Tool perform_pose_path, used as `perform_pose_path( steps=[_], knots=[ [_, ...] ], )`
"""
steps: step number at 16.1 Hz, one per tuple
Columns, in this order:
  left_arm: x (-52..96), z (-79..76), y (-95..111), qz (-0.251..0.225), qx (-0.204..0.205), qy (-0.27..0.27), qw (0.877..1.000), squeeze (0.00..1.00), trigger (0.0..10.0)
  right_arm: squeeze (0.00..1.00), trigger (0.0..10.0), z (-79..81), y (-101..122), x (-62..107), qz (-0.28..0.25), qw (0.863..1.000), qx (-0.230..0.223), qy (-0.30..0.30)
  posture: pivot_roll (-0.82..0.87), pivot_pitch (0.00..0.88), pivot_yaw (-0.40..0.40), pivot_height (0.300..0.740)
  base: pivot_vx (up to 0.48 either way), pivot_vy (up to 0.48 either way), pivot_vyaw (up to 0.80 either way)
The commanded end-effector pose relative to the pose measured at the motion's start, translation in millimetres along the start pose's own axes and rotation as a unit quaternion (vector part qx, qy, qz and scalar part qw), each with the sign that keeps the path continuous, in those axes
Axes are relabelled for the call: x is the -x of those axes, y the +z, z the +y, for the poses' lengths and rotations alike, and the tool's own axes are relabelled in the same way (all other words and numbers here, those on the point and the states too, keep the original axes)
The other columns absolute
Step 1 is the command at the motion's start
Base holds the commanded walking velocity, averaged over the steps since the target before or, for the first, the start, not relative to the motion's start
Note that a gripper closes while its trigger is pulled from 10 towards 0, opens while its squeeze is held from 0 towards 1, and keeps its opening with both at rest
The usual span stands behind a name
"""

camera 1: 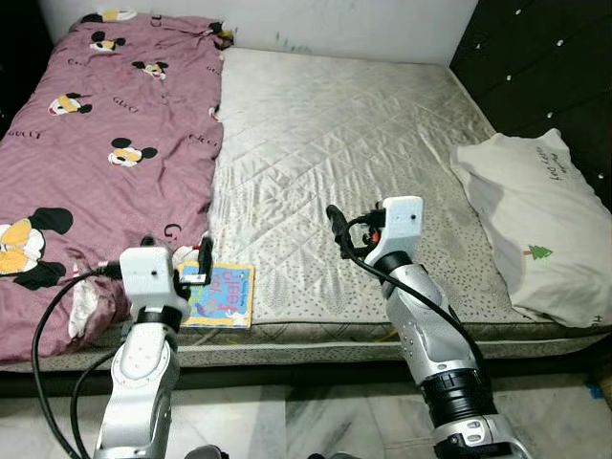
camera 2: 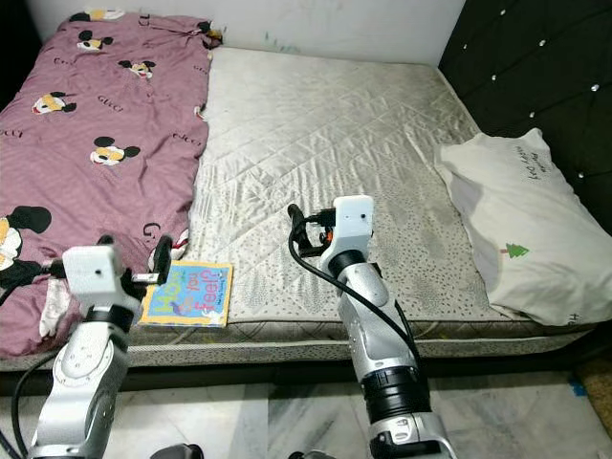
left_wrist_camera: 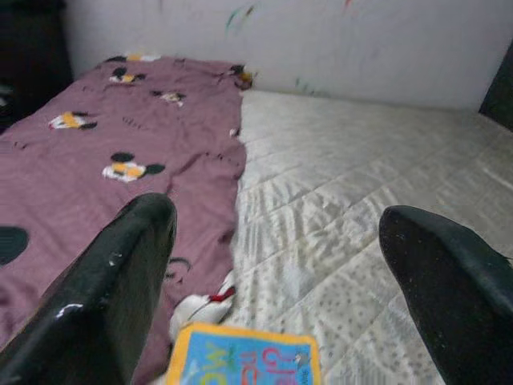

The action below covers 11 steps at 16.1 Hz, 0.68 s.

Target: Clean up the room

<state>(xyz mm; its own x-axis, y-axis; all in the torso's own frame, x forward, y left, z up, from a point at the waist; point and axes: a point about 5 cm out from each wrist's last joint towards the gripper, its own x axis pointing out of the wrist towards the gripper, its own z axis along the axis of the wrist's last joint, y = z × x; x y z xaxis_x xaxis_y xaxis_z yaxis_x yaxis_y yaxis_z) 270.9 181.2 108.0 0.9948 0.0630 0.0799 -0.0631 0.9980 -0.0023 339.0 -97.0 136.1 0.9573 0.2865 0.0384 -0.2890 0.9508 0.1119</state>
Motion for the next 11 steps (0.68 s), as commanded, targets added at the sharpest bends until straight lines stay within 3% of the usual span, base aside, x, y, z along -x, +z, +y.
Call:
perform_pose_path(
  steps=[1, 7, 11],
  knots=[
    [1.8, 0.3, -5, 0.007, -0.004, 0.005, 1.000, 0.00, 10.0, 0.00, 10.0, -3.7, -2, 2.3, 0.005, 1.000, 0.001, -0.004, 0.03, 0.058, -0.127, 0.740, 0.000, 0.000, 0.00],
    [3.8, 10.3, -10, 0.001, 0.000, 0.045, 0.999, 0.00, 10.0, 0.00, 10.0, -0.5, -9, -1.2, 0.031, 0.999, 0.018, 0.032, 0.05, 0.016, -0.210, 0.740, 0.000, 0.000, 0.00],
    [-4.9, 8.6, -8, -0.007, -0.004, 0.035, 0.999, 0.00, 10.0, 0.00, 10.0, -4.1, -4, -5.1, 0.016, 0.999, 0.019, 0.020, 0.04, 0.000, -0.161, 0.740, 0.000, 0.000, 0.00]
  ],
)
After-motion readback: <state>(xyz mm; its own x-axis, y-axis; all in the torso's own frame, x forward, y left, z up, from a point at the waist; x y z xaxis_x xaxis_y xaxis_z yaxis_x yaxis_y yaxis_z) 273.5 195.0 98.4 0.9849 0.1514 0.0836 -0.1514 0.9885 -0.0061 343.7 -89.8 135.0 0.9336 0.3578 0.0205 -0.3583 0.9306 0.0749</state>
